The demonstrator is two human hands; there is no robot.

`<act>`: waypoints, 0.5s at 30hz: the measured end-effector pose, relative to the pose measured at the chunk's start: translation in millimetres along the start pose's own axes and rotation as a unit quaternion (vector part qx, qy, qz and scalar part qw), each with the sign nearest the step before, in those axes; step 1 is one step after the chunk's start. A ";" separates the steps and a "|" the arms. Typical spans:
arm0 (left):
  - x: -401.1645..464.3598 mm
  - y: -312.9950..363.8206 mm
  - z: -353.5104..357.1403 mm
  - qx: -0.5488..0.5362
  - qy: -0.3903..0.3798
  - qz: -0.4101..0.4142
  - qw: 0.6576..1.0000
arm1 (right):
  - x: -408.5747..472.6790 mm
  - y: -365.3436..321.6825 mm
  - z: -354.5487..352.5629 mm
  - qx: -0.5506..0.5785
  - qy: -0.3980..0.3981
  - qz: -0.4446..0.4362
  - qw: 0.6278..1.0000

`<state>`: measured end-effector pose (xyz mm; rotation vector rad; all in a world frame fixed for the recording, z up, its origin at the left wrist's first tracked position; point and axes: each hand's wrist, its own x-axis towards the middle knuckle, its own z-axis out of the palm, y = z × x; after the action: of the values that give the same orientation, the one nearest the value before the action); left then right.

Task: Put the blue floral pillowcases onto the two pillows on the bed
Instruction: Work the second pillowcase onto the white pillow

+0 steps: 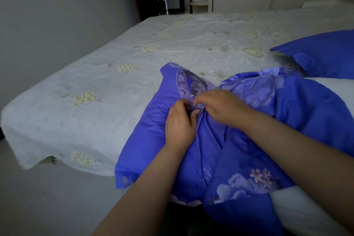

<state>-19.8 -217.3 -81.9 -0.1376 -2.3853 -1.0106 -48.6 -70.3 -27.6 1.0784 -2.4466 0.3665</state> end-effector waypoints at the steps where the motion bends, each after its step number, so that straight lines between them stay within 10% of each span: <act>1: -1.4 -1.9 -2.0 0.000 0.006 0.039 0.999 | -1.5 0.1 -8.3 -0.020 -0.044 0.029 0.998; 5: -14.5 -3.2 -1.3 0.103 0.015 0.234 0.967 | -27.5 10.7 -11.2 -0.106 -0.065 0.093 0.988; 10: -32.2 20.5 -8.9 0.231 0.037 0.160 0.959 | -34.8 12.9 10.3 -0.098 0.039 0.127 0.986; 15: -36.1 76.3 -2.6 -0.162 -0.105 -0.073 0.978 | -47.4 22.6 12.3 0.035 0.020 0.165 0.985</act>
<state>34.4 -160.6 -50.4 -0.1981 -2.4261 -1.5206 -40.6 -30.5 -63.1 0.6795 -2.5934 0.5749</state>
